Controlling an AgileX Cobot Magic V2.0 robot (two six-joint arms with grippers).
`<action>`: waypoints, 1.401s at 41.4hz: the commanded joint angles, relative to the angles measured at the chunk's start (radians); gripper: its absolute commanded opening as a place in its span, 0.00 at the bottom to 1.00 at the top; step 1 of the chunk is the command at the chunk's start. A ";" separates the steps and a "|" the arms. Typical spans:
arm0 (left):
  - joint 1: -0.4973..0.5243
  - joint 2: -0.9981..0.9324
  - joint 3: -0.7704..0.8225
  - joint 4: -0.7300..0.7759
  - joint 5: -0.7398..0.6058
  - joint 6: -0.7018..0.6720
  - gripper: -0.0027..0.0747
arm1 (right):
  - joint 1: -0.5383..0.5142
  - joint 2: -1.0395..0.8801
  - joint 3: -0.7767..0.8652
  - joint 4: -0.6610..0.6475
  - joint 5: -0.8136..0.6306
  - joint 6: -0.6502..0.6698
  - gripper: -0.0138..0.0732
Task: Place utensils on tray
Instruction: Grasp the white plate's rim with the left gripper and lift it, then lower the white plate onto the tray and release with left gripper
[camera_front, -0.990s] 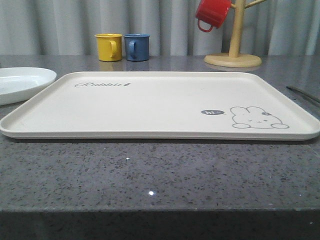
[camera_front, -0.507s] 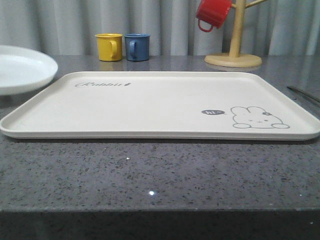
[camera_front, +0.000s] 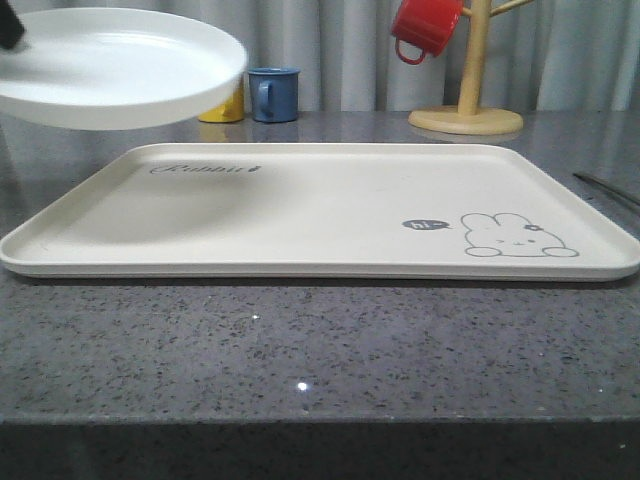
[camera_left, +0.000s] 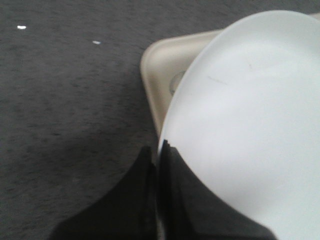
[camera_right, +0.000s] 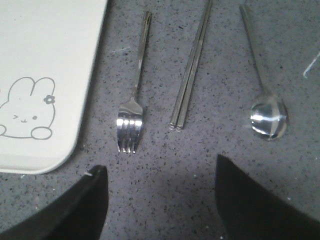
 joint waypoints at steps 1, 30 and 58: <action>-0.084 -0.001 -0.032 -0.042 -0.022 0.005 0.01 | -0.006 0.003 -0.027 -0.003 -0.057 -0.007 0.72; -0.158 0.178 -0.032 -0.038 -0.073 0.005 0.30 | -0.006 0.003 -0.027 -0.003 -0.057 -0.007 0.72; -0.481 -0.275 0.044 0.271 -0.002 -0.129 0.53 | -0.006 0.003 -0.027 -0.003 -0.057 -0.007 0.72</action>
